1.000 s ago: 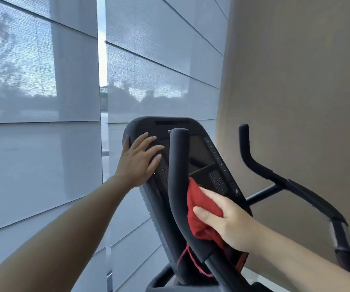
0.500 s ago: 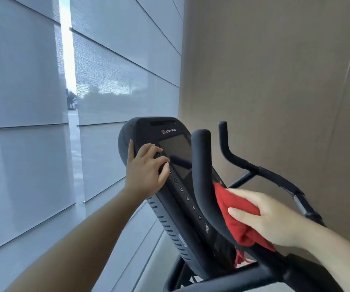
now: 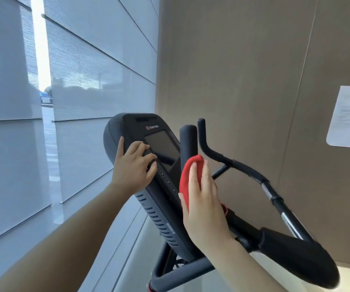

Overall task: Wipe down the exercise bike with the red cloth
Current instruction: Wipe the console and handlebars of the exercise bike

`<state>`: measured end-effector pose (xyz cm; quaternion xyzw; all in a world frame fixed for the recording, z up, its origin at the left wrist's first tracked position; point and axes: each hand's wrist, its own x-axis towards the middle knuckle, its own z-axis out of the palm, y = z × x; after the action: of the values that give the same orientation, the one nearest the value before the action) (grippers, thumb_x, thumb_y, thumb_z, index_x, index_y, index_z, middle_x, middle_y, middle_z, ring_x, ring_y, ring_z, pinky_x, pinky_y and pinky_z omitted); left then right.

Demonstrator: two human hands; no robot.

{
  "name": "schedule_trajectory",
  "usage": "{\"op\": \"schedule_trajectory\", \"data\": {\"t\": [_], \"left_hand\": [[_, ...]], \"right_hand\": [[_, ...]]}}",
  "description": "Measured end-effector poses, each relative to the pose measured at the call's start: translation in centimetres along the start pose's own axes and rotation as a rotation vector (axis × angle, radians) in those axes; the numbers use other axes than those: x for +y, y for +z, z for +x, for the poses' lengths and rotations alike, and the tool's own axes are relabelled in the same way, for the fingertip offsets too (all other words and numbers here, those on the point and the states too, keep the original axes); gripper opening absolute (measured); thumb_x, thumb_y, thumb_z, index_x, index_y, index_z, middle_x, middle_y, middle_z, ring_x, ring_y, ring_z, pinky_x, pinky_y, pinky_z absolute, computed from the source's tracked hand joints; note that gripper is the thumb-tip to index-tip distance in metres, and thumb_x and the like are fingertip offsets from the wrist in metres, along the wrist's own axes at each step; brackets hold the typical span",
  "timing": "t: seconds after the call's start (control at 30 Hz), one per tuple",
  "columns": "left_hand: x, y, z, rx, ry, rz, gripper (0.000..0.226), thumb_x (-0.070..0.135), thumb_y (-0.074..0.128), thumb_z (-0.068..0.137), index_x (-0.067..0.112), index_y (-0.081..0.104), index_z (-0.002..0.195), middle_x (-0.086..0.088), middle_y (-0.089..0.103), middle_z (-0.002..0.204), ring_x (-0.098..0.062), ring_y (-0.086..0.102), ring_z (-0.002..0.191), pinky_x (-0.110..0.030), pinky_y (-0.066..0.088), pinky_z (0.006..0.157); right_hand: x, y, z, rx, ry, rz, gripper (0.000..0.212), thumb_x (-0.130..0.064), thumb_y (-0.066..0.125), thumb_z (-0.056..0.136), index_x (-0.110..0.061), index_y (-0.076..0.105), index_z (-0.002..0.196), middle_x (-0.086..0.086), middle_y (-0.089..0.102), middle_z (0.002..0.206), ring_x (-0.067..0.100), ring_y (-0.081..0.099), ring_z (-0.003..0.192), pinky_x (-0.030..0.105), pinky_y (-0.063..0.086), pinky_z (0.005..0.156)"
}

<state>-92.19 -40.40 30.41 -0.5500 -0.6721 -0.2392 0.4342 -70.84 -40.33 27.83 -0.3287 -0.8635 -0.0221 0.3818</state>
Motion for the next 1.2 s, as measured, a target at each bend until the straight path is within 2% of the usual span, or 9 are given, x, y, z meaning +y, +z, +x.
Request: {"op": "schedule_trajectory", "data": {"t": [0.17, 0.27, 0.57, 0.67, 0.73, 0.8, 0.93, 1.1, 1.2], "left_hand": [[0.0, -0.2, -0.3, -0.035, 0.015, 0.015, 0.041, 0.039, 0.04, 0.085, 0.02, 0.075, 0.092, -0.005, 0.066, 0.105, -0.027, 0.056, 0.11, -0.059, 0.018, 0.11], [0.3, -0.2, -0.4, -0.058, 0.011, 0.023, 0.042, 0.04, 0.04, 0.085, 0.019, 0.075, 0.094, -0.006, 0.066, 0.107, -0.028, 0.056, 0.112, -0.059, 0.019, 0.109], [2.0, -1.1, -1.9, -0.21, -0.032, -0.004, 0.053, 0.043, 0.031, 0.085, 0.016, 0.071, 0.105, -0.01, 0.058, 0.126, -0.03, 0.041, 0.132, -0.06, 0.019, 0.109], [2.5, -1.9, -2.9, -0.238, -0.05, -0.056, 0.045, 0.041, 0.038, 0.088, 0.019, 0.067, 0.114, -0.006, 0.053, 0.135, -0.027, 0.031, 0.139, -0.056, 0.02, 0.111], [3.0, -2.6, -3.6, -0.224, -0.085, -0.126, 0.036, 0.034, 0.049, 0.09, 0.018, 0.064, 0.119, -0.004, 0.052, 0.135, -0.027, 0.033, 0.138, -0.051, 0.023, 0.112], [3.8, -3.5, -4.1, -0.172, -0.111, -0.21, 0.038, 0.032, 0.049, 0.088, 0.015, 0.062, 0.119, -0.004, 0.057, 0.128, -0.027, 0.043, 0.129, -0.044, 0.033, 0.109], [6.5, -5.8, -4.5, -0.058, -0.211, -0.354, 0.035, 0.03, 0.046, 0.086, 0.016, 0.061, 0.115, 0.0, 0.06, 0.119, -0.023, 0.052, 0.113, -0.03, 0.039, 0.092], [9.7, -8.4, -4.5, 0.003, -0.16, -0.402, 0.035, 0.034, 0.04, 0.087, 0.02, 0.059, 0.114, 0.005, 0.058, 0.114, -0.019, 0.052, 0.106, -0.03, 0.043, 0.083], [12.1, -9.1, -3.6, -0.007, -0.084, -0.388, 0.035, 0.035, 0.039, 0.088, 0.02, 0.059, 0.113, 0.006, 0.058, 0.113, -0.015, 0.051, 0.106, -0.028, 0.043, 0.083]], "right_hand": [[3.6, -1.5, -2.8, -0.131, -0.123, -0.076, 0.066, -0.035, 0.041, 0.096, -0.02, 0.004, 0.149, 0.002, 0.014, 0.155, 0.019, 0.021, 0.138, 0.029, 0.026, 0.112], [5.8, -3.5, -2.8, -0.09, 0.006, 0.083, 0.058, -0.039, 0.034, 0.097, -0.026, 0.01, 0.148, -0.01, 0.019, 0.153, 0.011, 0.022, 0.137, 0.024, 0.022, 0.109], [9.3, -6.2, -3.3, -0.284, -0.103, 0.033, 0.043, -0.037, 0.042, 0.096, -0.028, 0.035, 0.138, -0.01, 0.044, 0.134, 0.014, 0.046, 0.118, 0.026, 0.038, 0.097], [11.1, -8.0, -3.2, -0.137, -0.029, 0.172, 0.036, -0.033, 0.045, 0.095, -0.031, 0.045, 0.131, -0.015, 0.05, 0.129, 0.007, 0.047, 0.117, 0.014, 0.032, 0.093], [11.0, -8.2, -2.9, -0.051, -0.044, 0.236, 0.041, -0.031, 0.046, 0.095, -0.027, 0.042, 0.136, -0.015, 0.047, 0.135, 0.003, 0.042, 0.122, 0.009, 0.025, 0.096], [9.9, -7.4, -3.1, -0.138, -0.093, 0.261, 0.049, -0.033, 0.044, 0.096, -0.026, 0.031, 0.143, -0.013, 0.037, 0.144, 0.006, 0.036, 0.13, 0.015, 0.026, 0.103], [8.9, -5.7, -5.5, -0.268, -0.245, -0.016, 0.06, -0.035, 0.04, 0.097, -0.022, 0.011, 0.148, -0.004, 0.019, 0.153, 0.018, 0.028, 0.134, 0.028, 0.031, 0.106], [12.4, -9.6, -5.4, -0.267, -0.163, 0.252, 0.032, -0.026, 0.046, 0.095, -0.03, 0.05, 0.127, -0.011, 0.053, 0.126, 0.007, 0.051, 0.109, 0.013, 0.038, 0.089], [14.8, -12.7, -4.9, -0.095, -0.081, 0.32, 0.033, -0.026, 0.052, 0.092, -0.031, 0.054, 0.124, -0.02, 0.055, 0.118, -0.002, 0.049, 0.108, 0.009, 0.031, 0.087]]}}
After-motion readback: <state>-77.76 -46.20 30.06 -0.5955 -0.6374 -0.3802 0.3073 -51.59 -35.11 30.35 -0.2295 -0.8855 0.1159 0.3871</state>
